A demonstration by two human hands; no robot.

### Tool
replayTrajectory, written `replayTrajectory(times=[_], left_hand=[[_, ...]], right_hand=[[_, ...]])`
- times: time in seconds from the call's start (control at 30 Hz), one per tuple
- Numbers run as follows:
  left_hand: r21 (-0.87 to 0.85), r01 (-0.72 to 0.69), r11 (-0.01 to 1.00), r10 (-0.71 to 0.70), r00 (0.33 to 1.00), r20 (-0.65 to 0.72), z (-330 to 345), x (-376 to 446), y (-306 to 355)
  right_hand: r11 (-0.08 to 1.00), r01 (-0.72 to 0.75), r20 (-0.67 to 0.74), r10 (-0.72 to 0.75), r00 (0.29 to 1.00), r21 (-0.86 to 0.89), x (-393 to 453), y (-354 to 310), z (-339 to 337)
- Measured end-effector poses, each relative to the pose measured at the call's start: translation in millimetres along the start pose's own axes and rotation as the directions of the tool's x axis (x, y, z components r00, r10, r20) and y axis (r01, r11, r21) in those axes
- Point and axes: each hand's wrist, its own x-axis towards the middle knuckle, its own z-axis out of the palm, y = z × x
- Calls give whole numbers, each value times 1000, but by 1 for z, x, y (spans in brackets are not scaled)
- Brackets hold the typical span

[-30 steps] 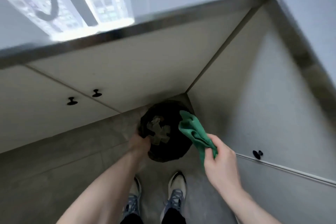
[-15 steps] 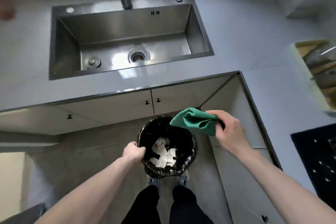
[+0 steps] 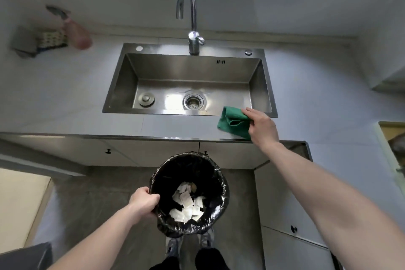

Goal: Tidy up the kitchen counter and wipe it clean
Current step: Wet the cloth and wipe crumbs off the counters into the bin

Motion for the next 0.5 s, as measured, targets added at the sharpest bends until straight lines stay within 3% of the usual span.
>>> replayTrajectory(times=[0.23, 0.5], left_hand=[[-190, 94, 977, -98, 995, -13, -6, 23, 5], [-309, 165, 937, -168, 986, 17, -17, 46, -13]], right_hand=[[979, 42, 261, 12, 965, -199, 23, 23, 63], [939, 125, 280, -32, 959, -321, 27, 27, 67]])
